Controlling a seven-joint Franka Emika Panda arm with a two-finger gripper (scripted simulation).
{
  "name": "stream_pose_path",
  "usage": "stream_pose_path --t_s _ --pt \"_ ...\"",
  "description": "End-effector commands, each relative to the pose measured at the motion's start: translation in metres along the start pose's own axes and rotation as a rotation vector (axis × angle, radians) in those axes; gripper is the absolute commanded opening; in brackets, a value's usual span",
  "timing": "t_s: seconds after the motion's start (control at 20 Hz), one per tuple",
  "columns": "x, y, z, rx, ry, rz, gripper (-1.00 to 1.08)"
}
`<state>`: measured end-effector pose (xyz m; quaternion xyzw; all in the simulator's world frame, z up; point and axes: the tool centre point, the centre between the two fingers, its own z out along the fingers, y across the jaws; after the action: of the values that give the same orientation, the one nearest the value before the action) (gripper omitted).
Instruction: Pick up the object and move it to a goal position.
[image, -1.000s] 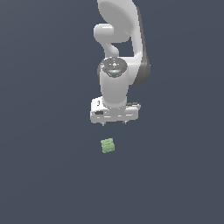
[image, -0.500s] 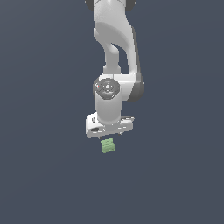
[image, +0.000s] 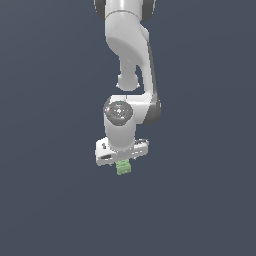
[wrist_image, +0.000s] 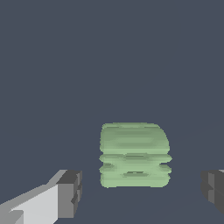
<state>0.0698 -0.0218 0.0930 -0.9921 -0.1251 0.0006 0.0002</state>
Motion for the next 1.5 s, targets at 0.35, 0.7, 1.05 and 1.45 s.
stream_pose_path --t_s 0.35,0.7,1.05,1.45 --pt "0.000 0.000 0.019 0.000 0.000 -0.001 1.00" --pt "0.000 0.000 0.050 0.000 0.001 -0.003 1.00" --pt "0.001 0.000 0.051 0.000 0.001 -0.003 -1.00" --pt "0.001 0.000 0.050 -0.001 0.002 -0.004 -1.00"
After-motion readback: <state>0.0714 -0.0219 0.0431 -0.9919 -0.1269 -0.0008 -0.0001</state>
